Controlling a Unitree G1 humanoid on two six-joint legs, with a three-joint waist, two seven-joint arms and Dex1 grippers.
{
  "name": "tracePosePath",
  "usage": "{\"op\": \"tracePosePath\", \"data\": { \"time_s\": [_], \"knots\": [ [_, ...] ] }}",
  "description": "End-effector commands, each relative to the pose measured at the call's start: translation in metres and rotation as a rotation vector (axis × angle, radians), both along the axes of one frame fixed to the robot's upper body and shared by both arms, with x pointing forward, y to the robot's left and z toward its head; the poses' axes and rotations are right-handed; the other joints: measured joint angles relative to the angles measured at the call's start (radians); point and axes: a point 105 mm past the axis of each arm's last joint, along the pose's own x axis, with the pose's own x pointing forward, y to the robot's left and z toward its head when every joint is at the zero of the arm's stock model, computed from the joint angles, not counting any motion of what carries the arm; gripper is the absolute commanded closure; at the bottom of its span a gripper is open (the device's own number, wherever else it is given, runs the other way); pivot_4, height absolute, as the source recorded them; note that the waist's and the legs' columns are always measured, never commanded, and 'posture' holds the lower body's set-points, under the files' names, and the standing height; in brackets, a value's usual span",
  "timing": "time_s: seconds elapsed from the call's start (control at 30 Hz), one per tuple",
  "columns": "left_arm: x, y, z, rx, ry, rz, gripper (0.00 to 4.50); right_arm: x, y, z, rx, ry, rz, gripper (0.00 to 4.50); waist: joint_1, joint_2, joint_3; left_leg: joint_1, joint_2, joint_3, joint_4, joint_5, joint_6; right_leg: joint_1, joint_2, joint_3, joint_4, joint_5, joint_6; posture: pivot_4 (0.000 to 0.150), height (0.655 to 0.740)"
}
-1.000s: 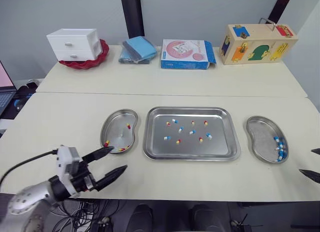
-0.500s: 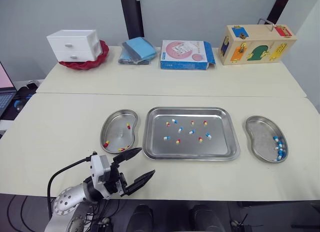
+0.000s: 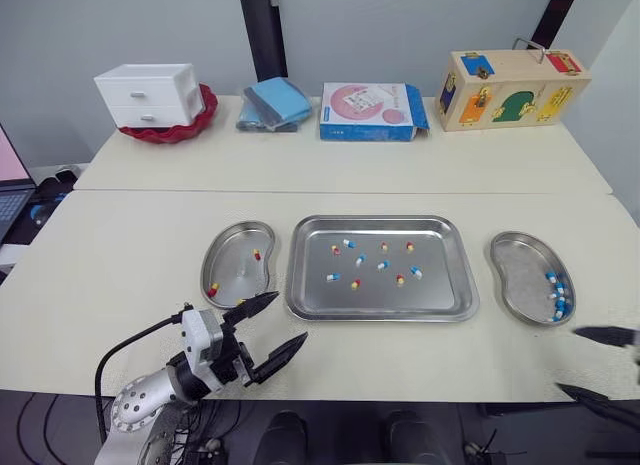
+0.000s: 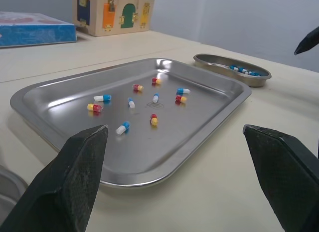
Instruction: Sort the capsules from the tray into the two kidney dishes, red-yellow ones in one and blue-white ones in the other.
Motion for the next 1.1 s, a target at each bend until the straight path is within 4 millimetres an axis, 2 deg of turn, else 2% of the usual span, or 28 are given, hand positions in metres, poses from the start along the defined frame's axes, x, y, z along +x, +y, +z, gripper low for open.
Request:
{"op": "tracePosePath", "data": {
  "time_s": [0.03,0.13,0.23,0.33,0.43,0.63,0.73,0.9,1.1],
  "knots": [
    [-0.002,-0.002,0.008,0.014,-0.044,-0.001,0.02,0.016,0.037,0.013,0.059,-0.046,0.095,0.0,0.0,-0.002,0.001,0.0,0.0,0.0,0.0,0.0,0.0,0.0,0.0,0.0,0.0,0.0,0.0,0.15,0.74],
    [-0.001,-0.002,0.009,0.018,-0.046,-0.001,0.02,0.03,0.066,0.018,0.095,-0.062,0.179,0.0,0.001,-0.006,0.001,-0.001,0.0,-0.001,0.0,0.0,0.0,0.0,0.0,0.0,0.0,0.0,0.0,0.15,0.74],
    [-0.001,-0.003,0.01,0.018,-0.051,-0.001,0.02,0.042,0.083,0.016,0.087,-0.063,0.252,0.0,0.001,-0.006,0.001,-0.001,0.0,-0.001,0.0,0.0,0.0,0.0,0.0,-0.001,0.0,0.0,0.0,0.15,0.74],
    [0.0,-0.004,0.011,0.02,-0.055,-0.001,0.0,0.056,0.097,0.014,0.082,-0.08,0.299,0.6,0.004,-0.006,0.001,-0.002,0.0,-0.002,0.0,0.0,0.0,-0.001,0.0,-0.002,-0.001,0.0,0.0,0.15,0.74],
    [0.0,-0.004,0.012,0.023,-0.058,-0.002,0.0,0.074,0.117,0.011,0.071,-0.097,0.342,1.6,0.0,-0.007,0.002,-0.001,0.0,-0.002,0.001,0.0,0.0,-0.001,0.0,-0.001,0.0,0.0,0.0,0.15,0.74],
    [-0.002,-0.005,0.01,0.025,-0.055,-0.002,0.0,0.106,0.165,0.005,0.058,-0.1,0.394,1.6,-0.002,-0.006,0.002,-0.002,0.0,-0.003,0.0,0.0,0.0,-0.002,0.0,-0.002,0.0,0.0,0.0,0.15,0.74],
    [-0.003,-0.005,0.009,0.024,-0.053,-0.003,0.0,0.125,0.193,0.01,0.068,-0.094,0.43,1.6,-0.004,-0.006,0.002,-0.002,0.0,-0.003,0.0,0.0,0.0,-0.003,0.0,-0.002,0.0,0.001,0.0,0.15,0.74],
    [-0.002,-0.005,0.008,0.025,-0.054,-0.001,0.0,0.145,0.218,0.005,0.033,-0.055,0.472,1.6,0.002,-0.006,0.002,-0.003,0.0,-0.005,0.0,0.0,0.0,-0.004,0.0,-0.003,0.001,0.001,0.0,0.15,0.74],
    [-0.004,-0.005,0.007,0.024,-0.055,0.007,0.0,0.156,0.235,-0.006,0.011,-0.024,0.496,1.6,-0.001,-0.006,0.002,-0.012,0.0,-0.005,0.0,0.0,0.0,-0.013,0.0,-0.004,0.002,0.001,-0.001,0.15,0.74]
  ]
}}
